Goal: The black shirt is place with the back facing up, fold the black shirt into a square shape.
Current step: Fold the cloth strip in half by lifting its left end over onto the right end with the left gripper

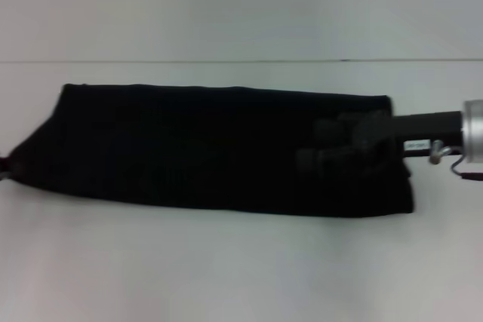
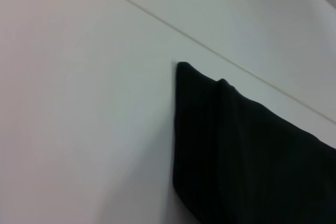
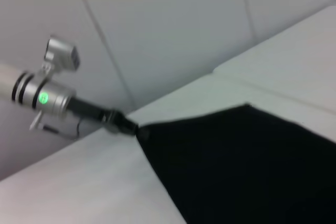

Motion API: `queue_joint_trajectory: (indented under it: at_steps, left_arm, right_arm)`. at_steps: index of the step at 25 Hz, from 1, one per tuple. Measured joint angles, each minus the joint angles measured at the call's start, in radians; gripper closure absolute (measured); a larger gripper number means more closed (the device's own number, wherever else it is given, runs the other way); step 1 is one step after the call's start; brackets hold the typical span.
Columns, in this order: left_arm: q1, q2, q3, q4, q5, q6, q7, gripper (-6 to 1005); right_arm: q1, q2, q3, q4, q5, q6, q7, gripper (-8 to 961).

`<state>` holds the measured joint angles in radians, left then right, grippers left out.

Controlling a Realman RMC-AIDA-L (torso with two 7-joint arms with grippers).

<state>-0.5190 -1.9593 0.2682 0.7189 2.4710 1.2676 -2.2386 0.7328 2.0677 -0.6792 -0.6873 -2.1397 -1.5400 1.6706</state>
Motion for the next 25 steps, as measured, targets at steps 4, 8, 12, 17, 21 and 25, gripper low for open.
queue_joint_trajectory:
  at_steps: [4, 8, 12, 17, 21, 25]
  left_arm:
    - [0.038, 0.007, -0.013, 0.061, 0.002, 0.015, -0.008, 974]
    - [0.046, 0.018, -0.053, 0.079, -0.001, 0.07, -0.001, 973]
    - [0.011, 0.03, -0.064, 0.088, -0.046, 0.187, 0.001, 974]
    - [-0.122, 0.035, 0.016, 0.013, -0.16, 0.346, 0.01, 975]
    - [-0.279, 0.005, 0.096, -0.115, -0.196, 0.342, 0.014, 974]
    - [-0.42, -0.093, 0.153, -0.195, -0.2, 0.289, 0.024, 973]
  right_arm:
    - [0.017, 0.002, -0.108, -0.009, 0.0, 0.046, 0.057, 37]
    - [0.037, 0.001, -0.136, -0.011, 0.003, 0.07, 0.074, 37]
    - [0.04, -0.006, -0.11, -0.011, 0.014, 0.091, 0.071, 37]
    - [-0.003, -0.024, 0.01, -0.013, 0.047, 0.116, 0.042, 36]
    - [-0.069, -0.053, 0.091, -0.014, 0.096, 0.112, -0.005, 36]
    - [-0.139, -0.09, 0.119, -0.014, 0.143, 0.097, -0.032, 36]
